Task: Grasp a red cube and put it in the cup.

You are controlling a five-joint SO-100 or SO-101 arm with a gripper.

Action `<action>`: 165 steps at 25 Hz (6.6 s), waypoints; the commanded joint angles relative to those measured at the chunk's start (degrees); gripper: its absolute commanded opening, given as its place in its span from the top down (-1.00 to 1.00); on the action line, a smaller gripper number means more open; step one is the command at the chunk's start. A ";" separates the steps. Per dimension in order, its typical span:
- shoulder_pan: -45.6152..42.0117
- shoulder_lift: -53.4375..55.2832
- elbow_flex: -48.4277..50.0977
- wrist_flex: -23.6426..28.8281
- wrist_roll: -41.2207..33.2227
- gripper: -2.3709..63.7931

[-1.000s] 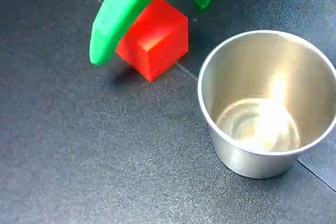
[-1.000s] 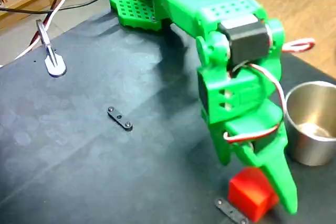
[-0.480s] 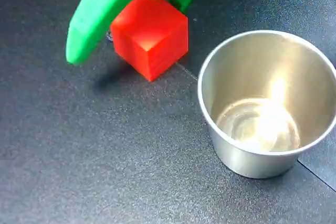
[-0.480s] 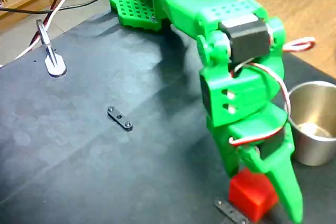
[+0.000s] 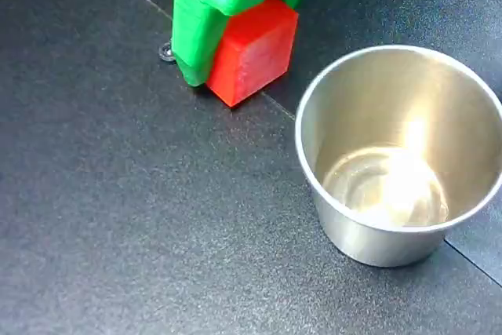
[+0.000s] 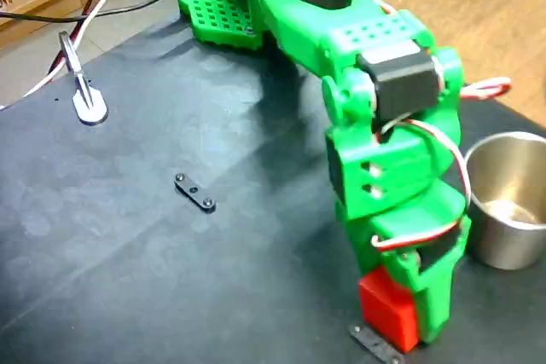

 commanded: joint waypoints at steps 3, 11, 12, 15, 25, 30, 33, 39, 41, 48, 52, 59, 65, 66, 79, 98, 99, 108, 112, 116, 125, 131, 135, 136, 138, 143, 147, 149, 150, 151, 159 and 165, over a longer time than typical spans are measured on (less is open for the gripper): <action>-0.70 3.96 -1.49 0.35 1.05 0.95; -2.72 26.54 2.99 0.35 1.23 0.95; -2.99 29.36 5.63 0.35 1.23 0.95; -3.78 39.29 15.56 0.35 1.23 0.95; -14.15 60.38 37.79 -0.53 9.49 0.95; -17.40 55.81 37.35 -0.62 15.73 0.95; -17.58 50.71 36.91 -0.70 18.90 0.95; -17.58 44.12 36.83 -0.79 20.92 0.95; -17.58 42.36 36.47 -0.79 20.92 0.95; -17.93 35.68 29.00 -0.79 20.92 0.95; -18.11 34.01 27.60 -0.79 20.92 0.95; -18.11 32.08 27.60 -0.70 20.83 0.95; -18.81 31.64 27.95 -0.70 20.83 0.94; -19.42 31.64 27.95 -0.70 20.57 0.94; -19.78 31.64 27.95 -0.62 20.74 0.57; -19.16 31.73 28.21 0.18 19.78 0.04; -19.16 31.82 28.21 -0.09 19.78 -0.05; -19.07 33.13 27.60 -0.53 19.78 -0.24; -19.86 41.75 28.13 0.09 20.74 -0.24; -20.04 52.29 28.65 0.35 20.92 -0.24; -20.13 76.73 28.74 0.53 20.92 -0.24; -20.04 88.59 28.83 2.37 20.57 -0.24; -20.04 94.75 28.74 10.28 20.83 -0.24; -19.95 96.68 28.74 12.13 20.48 -0.24; -19.95 100.37 28.74 13.97 20.04 -0.24; -19.95 104.77 28.83 13.89 19.78 -0.24; -20.04 104.77 29.18 13.71 19.60 -0.24; -20.04 104.77 32.34 13.54 19.51 -0.24; -20.04 104.85 34.89 13.54 19.42 -0.24; -20.04 104.94 37.53 13.45 19.34 -0.24; -20.04 108.72 50.80 -2.29 19.42 -0.24; -19.51 122.96 69.87 -15.82 19.51 -0.24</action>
